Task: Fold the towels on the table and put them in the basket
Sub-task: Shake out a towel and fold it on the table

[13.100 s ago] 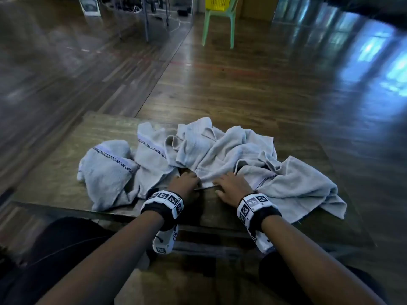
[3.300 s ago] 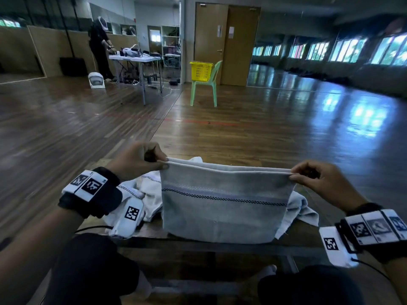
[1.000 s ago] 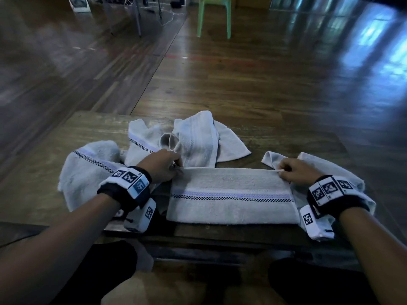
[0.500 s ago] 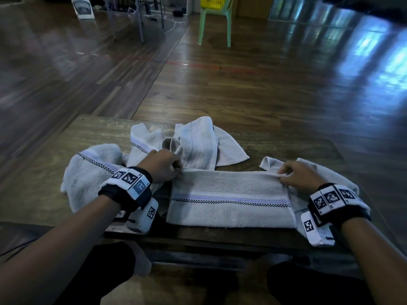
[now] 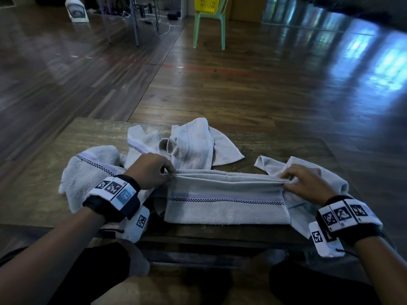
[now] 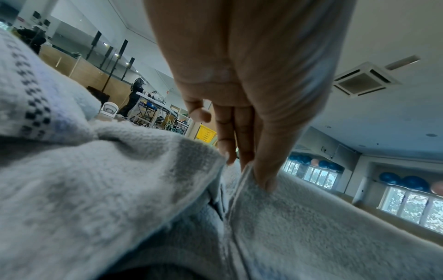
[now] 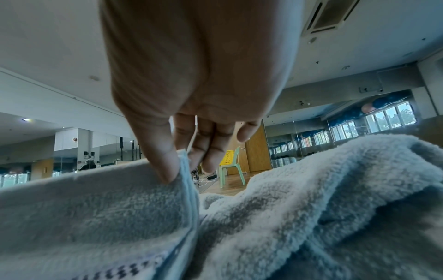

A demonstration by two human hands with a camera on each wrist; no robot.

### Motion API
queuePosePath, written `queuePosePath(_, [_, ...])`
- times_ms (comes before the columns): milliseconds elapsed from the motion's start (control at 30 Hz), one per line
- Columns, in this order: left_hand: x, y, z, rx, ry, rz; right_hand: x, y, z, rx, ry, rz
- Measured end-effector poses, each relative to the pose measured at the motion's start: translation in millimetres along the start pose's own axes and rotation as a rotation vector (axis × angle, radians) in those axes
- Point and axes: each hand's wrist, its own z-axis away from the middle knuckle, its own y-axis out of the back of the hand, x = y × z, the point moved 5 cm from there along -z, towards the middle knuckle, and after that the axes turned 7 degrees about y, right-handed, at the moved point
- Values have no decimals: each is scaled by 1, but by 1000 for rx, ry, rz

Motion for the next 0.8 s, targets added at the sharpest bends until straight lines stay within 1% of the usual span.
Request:
queuePosePath(200, [-3,-3,4,-5,-48,215,-3,2,7,57,13,23])
queuePosePath(267, [-2,-5,1,-43,-16,203,0,1,6,55,19,24])
queuePosePath(300, [-2,-4,-1,-41,-11,165,1,1,4,67,24,37])
queuePosePath(333, [0,-1,-3,-11,-15,130,2,4,2,98,34,51])
queuePosePath(367, [3,5,-5,59,-27,98,2,7,0,149,42,67])
queuePosePath(400, [5,13,-6,168,-42,68,-1,14,-2,219,57,92])
queuePosePath(433, [9,24,-6,301,-58,37,-4,24,-3,315,69,138])
queuePosePath(500, [18,47,-1,570,-94,-14,-12,47,0,549,110,235])
queuePosePath(533, [24,57,5,680,-120,-19,-17,58,4,641,122,252])
queuePosePath(567, [29,64,12,754,-149,-16,-19,66,8,706,124,245])
queuePosePath(600, [32,67,18,794,-177,-12,-19,71,11,750,138,242])
queuePosePath(667, [36,63,31,789,-226,-23,-19,72,20,733,197,242])
queuePosePath(700, [35,55,37,750,-251,-40,-18,68,25,679,229,221])
queuePosePath(733, [33,43,40,686,-269,-60,-15,59,30,589,246,193])
queuePosePath(800, [24,11,46,499,-283,-122,-8,32,41,344,212,176])
